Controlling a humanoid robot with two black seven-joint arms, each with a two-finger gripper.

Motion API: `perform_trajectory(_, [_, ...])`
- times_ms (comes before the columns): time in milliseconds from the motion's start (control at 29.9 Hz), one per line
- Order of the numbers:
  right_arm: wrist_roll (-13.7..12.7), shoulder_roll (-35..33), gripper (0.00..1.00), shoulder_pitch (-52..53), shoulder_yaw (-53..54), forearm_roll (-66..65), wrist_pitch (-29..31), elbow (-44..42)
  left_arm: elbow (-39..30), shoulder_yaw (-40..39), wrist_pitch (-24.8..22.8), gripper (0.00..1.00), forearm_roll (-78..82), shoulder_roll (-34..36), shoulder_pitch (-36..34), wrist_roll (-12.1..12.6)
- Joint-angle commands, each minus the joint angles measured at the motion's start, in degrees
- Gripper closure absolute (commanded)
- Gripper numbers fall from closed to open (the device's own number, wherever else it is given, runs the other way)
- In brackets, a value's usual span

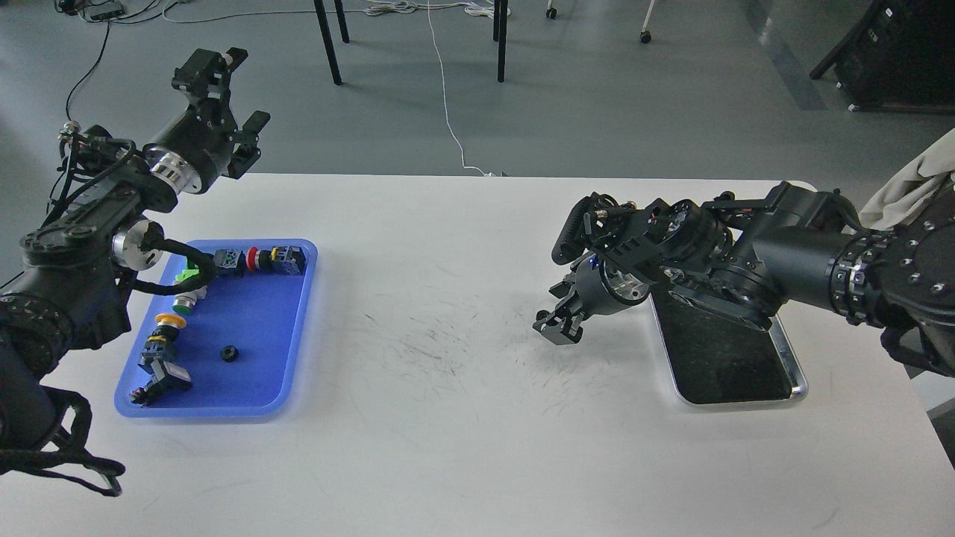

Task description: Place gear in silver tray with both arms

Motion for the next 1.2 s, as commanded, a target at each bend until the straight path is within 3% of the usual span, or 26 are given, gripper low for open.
perform_trajectory(0, [0.00,0.20,0.40,-0.10,-0.39,0.01,0.07,-0.01,0.00,0.00,0.00,0.02,0.01,-0.09,0.05,0.00])
perform_trajectory(435, [0.00,0.47,0.50,-1.33,-1.09,0.01,-0.10,-1.85,0.00,0.00,0.00,0.02,-0.70,0.00,-0.13,0.00])
perform_trajectory(869, [0.00,2.40,0.50,-1.33,-0.91,0.18,-0.28,-3.61,0.00,0.00,0.00,0.02,-0.78,0.79,-0.39,0.00])
perform_trajectory(936, [0.00,2.40,0.56,-1.33,-0.91,0.10,-0.28,-3.61,0.00,-0.09,0.00,0.02,-0.78,0.88,-0.48,0.00])
perform_trajectory(1070, [0.00,2.58,0.59,-1.33,-0.91,0.18,-0.28,-3.35,0.00,-0.09,0.00,0.02,-0.87,1.05,-0.48,0.00])
perform_trajectory(1170, [0.00,2.58,0.67,-1.42,-0.91,0.18,-0.37,-3.26,0.00,0.00,0.00,0.02,-0.87,1.14,-0.48,0.00])
